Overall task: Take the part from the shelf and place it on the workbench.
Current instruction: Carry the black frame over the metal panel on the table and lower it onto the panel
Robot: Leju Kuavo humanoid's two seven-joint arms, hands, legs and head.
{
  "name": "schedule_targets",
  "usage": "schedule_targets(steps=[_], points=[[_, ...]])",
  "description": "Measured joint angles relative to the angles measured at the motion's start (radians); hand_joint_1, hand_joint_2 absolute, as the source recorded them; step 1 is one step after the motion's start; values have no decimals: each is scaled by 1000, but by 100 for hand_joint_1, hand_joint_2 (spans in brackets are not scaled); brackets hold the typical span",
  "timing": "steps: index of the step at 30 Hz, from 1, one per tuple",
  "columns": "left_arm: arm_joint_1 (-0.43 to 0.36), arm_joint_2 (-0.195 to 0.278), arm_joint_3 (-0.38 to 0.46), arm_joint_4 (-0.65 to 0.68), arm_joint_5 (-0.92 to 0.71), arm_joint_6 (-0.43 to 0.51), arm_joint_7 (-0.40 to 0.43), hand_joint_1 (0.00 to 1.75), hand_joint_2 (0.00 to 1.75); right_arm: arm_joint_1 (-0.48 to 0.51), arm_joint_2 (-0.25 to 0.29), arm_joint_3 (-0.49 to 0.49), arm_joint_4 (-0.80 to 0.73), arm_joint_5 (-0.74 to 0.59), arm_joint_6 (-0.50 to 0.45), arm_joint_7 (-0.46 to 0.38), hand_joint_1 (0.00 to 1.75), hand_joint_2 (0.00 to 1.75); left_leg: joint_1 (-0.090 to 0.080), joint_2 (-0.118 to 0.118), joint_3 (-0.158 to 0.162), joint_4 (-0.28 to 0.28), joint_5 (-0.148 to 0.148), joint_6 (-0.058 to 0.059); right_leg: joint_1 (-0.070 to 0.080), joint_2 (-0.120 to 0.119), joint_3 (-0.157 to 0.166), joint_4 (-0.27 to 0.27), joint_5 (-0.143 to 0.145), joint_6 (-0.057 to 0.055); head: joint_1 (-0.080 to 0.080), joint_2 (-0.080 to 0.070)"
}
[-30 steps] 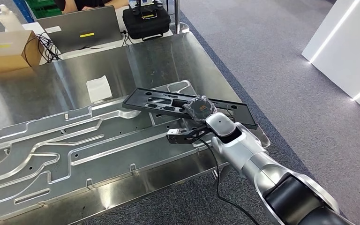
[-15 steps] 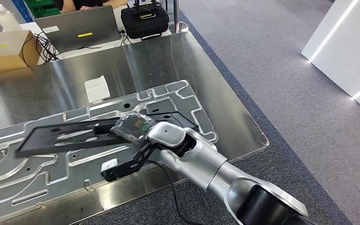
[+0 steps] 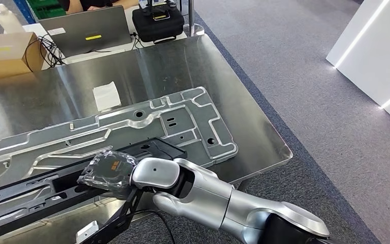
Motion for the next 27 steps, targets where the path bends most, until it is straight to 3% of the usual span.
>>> schedule_targets(steps=[12, 27], points=[[-4, 0, -23, 0, 17, 0, 15, 0, 175, -34, -54, -40, 179, 117, -129, 92, 175, 175, 0, 0, 0, 0, 0, 0, 0, 0, 0, -1, 1, 1, 0, 0], [-10, -1, -43, 0, 33, -1, 20, 0, 175, -38, -65, -133, 298, 141, -137, 81, 175, 175, 0, 0, 0, 0, 0, 0, 0, 0, 0, -1, 1, 1, 0, 0]])
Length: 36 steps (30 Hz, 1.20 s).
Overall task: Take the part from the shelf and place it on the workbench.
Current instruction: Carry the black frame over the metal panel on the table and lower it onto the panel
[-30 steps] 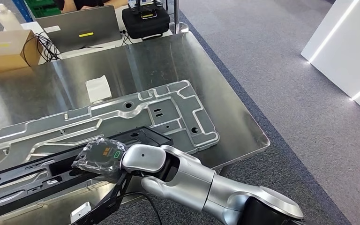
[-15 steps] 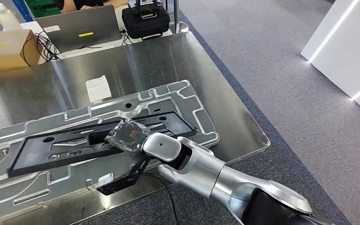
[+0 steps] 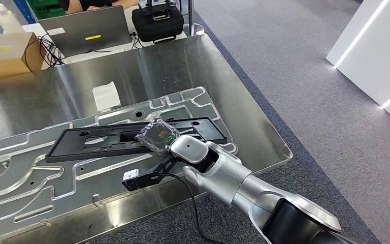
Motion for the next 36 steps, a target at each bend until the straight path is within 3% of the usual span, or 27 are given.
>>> schedule_targets(steps=[19, 23, 36], points=[[-2, -2, -12, 0, -2, -18, -33, 0, 175, 24, -3, -7, 26, 11, 4, -27, 175, 175, 0, 0, 0, 0, 0, 0, 0, 0, 0, 0, 0, 0, 0, 0], [-3, -2, -14, 0, -2, -25, -38, 0, 175, 25, -3, -8, 27, 11, 4, -32, 0, 0, 0, 0, 0, 0, 0, 0, 0, 0, 0, 0, 0, 0, 0, 0], [-14, -7, -53, 0, -29, -20, -31, 0, 175, 33, -3, -11, 27, 10, 1, -45, 0, 0, 0, 0, 0, 0, 0, 0, 0, 0, 0, 0, 0, 0, 0, 0]])
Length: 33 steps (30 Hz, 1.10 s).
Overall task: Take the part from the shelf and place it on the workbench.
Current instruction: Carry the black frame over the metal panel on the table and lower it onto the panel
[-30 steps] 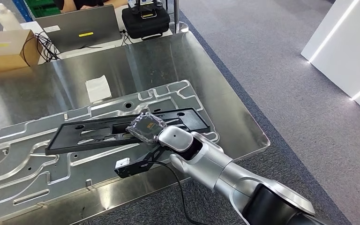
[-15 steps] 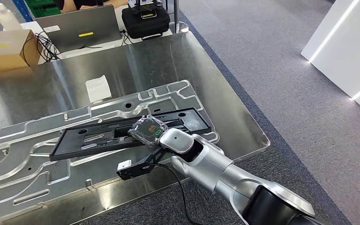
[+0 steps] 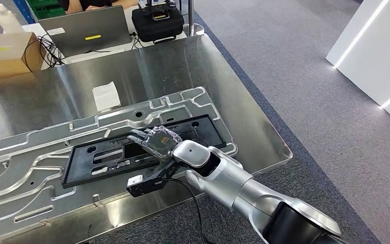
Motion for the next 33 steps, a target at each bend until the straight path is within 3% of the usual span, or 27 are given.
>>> schedule_targets(steps=[21, 27, 30, 33], points=[[1, -5, -8, 0, 20, -25, -15, 0, 175, 20, -8, -24, 16, -6, -20, -7, 0, 0, 0, 0, 0, 0, 0, 0, 0, 0, 0, 0, 0, 0, 0, 0], [7, -5, -6, 0, 49, -44, -67, 0, 175, 25, -18, -42, 10, -20, -44, -7, 0, 0, 0, 0, 0, 0, 0, 0, 0, 0, 0, 0, 0, 0, 0, 0], [13, -5, 6, 0, 82, -63, -109, 0, 175, 36, -29, -79, -32, -59, -91, -13, 0, 0, 0, 0, 0, 0, 0, 0, 0, 0, 0, 0, 0, 0, 0, 0], [22, -5, 17, 0, 95, -67, -133, 0, 175, 65, -41, -163, -168, -188, -137, -28, 0, 0, 0, 0, 0, 0, 0, 0, 0, 0, 0, 0, 0, 0, 0, 0]])
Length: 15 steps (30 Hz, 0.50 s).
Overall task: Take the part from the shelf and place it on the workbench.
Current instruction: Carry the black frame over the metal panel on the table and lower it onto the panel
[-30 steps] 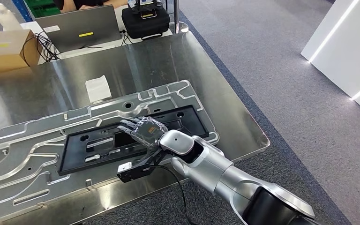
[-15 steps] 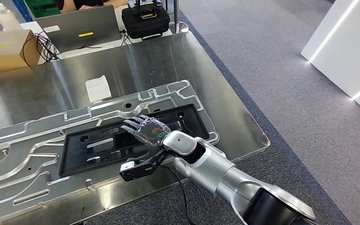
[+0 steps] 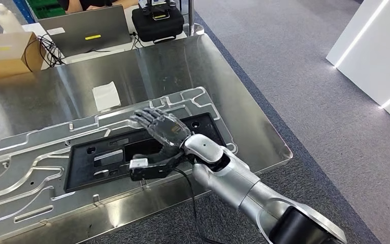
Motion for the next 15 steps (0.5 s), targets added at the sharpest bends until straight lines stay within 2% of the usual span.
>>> schedule_targets(steps=[2, 5, 11, 15], points=[[9, 0, 2, 0, 3, 1, -9, 0, 175, 9, -8, -68, -125, -95, 8, 4, 0, 0, 0, 0, 0, 0, 0, 0, 0, 0, 0, 0, 0, 0, 0, 0], [17, 0, 2, 0, 0, 1, -14, 0, 175, 1, -18, -152, -270, -168, 39, 22, 0, 0, 0, -1, -1, 0, 0, 0, 0, -1, 0, 0, 0, 0, 0, 0], [18, 0, 2, 0, -6, 0, -20, 0, 175, -3, -27, -230, -372, -208, 43, 20, 0, 0, 0, 0, 0, 0, 0, 0, 0, -1, 0, 0, 0, 0, 0, 0], [18, 0, 2, 0, 12, -7, -31, 0, 0, 12, -33, -248, -376, -212, 24, 2, 0, 0, 0, -1, 0, 0, 0, 0, 0, -1, 0, 0, 0, 0, 0, 0]])
